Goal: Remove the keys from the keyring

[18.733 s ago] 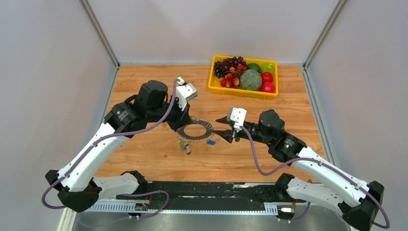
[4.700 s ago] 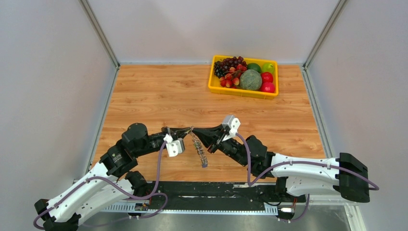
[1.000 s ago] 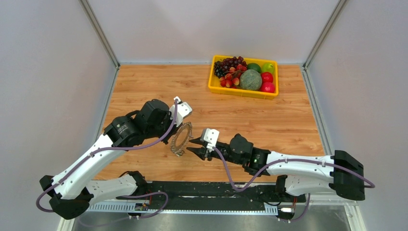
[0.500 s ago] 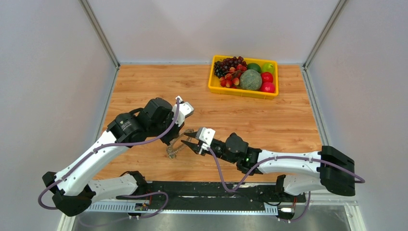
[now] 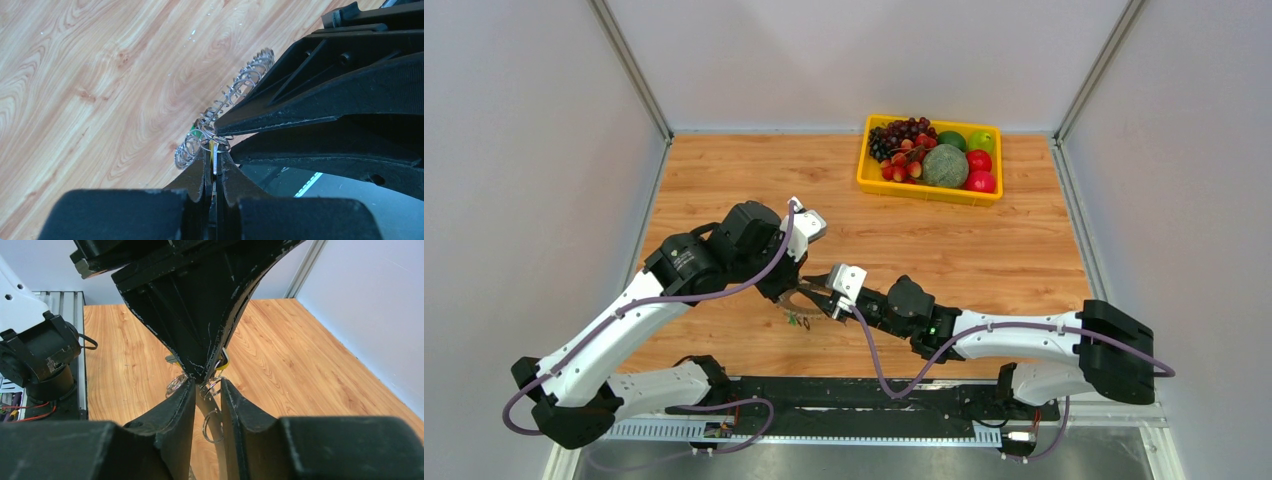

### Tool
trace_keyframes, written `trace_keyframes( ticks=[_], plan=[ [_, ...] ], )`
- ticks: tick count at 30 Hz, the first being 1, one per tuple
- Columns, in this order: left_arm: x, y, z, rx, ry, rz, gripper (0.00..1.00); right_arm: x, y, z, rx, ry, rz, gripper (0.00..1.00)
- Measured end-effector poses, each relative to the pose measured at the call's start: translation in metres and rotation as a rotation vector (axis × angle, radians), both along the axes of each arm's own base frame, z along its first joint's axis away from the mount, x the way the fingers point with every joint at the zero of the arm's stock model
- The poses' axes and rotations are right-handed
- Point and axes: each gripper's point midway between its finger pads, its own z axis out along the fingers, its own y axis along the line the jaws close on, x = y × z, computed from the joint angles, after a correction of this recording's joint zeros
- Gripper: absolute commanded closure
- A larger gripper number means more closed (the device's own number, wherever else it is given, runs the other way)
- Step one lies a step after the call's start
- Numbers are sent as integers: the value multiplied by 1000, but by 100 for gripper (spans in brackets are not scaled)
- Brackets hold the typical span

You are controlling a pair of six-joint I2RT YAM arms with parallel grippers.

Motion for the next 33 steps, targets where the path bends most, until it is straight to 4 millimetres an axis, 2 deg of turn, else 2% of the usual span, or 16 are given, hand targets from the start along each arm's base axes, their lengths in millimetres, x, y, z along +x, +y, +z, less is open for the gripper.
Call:
trace_keyframes(
  ticks=[3,12,24,33],
  plan=[
    [-1,-1,0,-4,6,-2,100,0,0,-1,-1,0,-1,76],
    [-3,1,2,-8,4,-3,100,1,2,-6,-13,6,0,100],
    [-4,2,4,-5,6,-2,100,-4,3,-5,-34,-13,28,100],
    [-11,-5,15,-38,44,-25,100,-20,-8,5,-65,-180,102,100]
  ],
)
